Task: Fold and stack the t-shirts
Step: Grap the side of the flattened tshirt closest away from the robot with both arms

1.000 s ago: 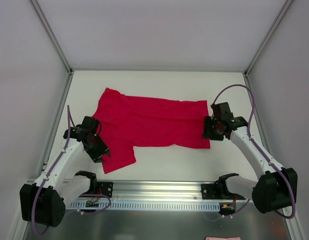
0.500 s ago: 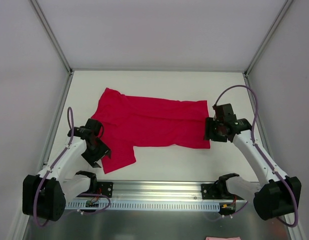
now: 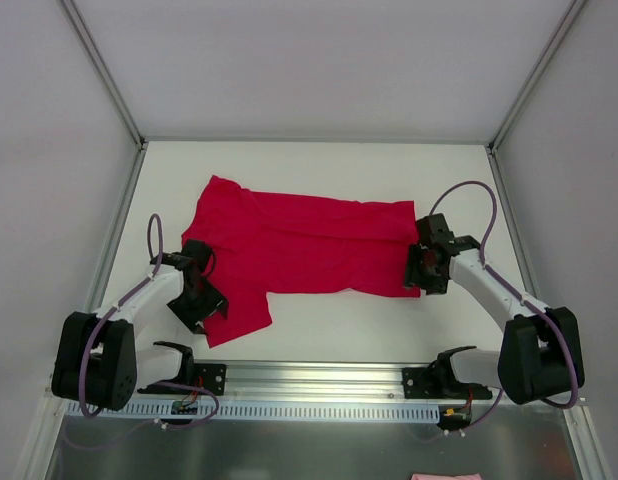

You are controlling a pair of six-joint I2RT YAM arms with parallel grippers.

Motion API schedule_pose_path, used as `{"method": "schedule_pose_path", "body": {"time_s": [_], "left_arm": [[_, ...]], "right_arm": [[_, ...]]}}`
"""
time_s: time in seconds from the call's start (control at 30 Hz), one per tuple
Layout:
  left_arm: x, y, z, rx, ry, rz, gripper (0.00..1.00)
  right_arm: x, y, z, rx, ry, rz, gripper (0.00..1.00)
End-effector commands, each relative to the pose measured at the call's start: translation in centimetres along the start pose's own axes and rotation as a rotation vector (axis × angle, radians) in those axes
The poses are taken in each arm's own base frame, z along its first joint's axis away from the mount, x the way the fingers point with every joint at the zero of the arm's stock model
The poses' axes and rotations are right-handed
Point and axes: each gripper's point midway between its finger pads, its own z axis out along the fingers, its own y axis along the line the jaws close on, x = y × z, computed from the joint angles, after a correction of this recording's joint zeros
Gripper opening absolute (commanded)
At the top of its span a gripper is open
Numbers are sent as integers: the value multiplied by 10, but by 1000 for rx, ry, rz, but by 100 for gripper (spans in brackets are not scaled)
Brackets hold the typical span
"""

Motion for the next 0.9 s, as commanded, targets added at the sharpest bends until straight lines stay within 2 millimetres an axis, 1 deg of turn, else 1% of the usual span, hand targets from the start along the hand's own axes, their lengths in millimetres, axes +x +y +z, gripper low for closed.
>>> {"method": "schedule_pose_path", "body": {"time_s": [0.0,0.1,0.17,0.3,0.33,0.4,0.43,0.5,0.63,0.73,0.87], "left_arm": [[-1,0,6,-14,-10,-4,58],[-2,1,9,-24,-11,2,59],[-2,1,11,-35,-4,2,57],[-2,1,13,-47,3,7,35],[-1,2,14,-58,10,8,25],[-1,3,14,-65,16,9,18],[-2,3,14,-66,11,11,12],[-2,5,12,-76,7,13,6],[-4,7,6,-86,-4,23,0],[-8,7,0,-80,-28,26,0],[-11,7,-6,-85,-39,32,0]], "right_arm": [[-12,-1,5,27,-54,37,55],[-16,-1,6,36,-56,33,55],[-16,-1,7,39,-54,31,55],[-9,-5,12,58,-37,38,56],[-8,-5,13,58,-32,43,56],[-6,-6,16,63,-27,50,56],[-3,-7,18,66,-21,49,56],[-2,-7,22,73,-14,53,56],[3,-5,32,75,15,65,56],[8,-4,40,75,37,73,56],[4,1,45,63,37,91,56]]}}
